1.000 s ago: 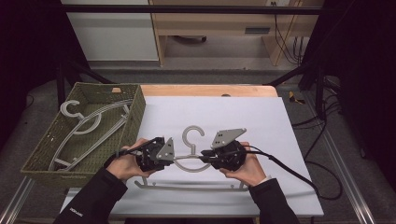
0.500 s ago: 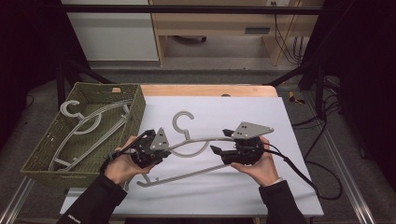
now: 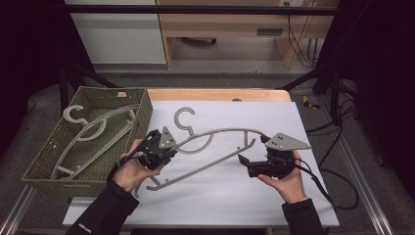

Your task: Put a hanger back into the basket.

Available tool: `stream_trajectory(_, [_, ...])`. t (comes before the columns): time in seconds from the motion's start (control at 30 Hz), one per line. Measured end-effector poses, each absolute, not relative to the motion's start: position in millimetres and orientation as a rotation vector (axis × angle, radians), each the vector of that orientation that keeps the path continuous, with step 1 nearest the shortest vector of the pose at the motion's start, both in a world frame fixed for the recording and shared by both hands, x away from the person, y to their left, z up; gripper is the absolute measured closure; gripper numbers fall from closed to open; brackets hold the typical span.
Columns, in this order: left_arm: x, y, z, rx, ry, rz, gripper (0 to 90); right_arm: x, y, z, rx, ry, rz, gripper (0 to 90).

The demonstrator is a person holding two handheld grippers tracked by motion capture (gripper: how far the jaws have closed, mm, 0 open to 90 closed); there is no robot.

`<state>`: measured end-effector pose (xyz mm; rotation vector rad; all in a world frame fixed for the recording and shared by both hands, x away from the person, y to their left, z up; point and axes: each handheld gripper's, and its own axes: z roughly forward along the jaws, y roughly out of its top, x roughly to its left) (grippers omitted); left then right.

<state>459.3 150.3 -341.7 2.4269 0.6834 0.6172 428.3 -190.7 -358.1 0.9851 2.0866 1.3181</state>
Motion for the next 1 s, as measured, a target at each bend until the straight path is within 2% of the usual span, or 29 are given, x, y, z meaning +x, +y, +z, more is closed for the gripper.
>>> stream_trajectory(0.43, [457.5, 164.0, -293.5, 2.330, 0.737, 0.706, 81.4, 420.0, -215.0, -389.9, 1.099, 2.092, 1.294, 5.4])
stream_trajectory(1.0, [459.5, 219.3, -248.0, 2.218, 0.855, 0.804, 81.5, 424.6, -222.4, -405.7, 1.169, 2.086, 1.262, 4.7])
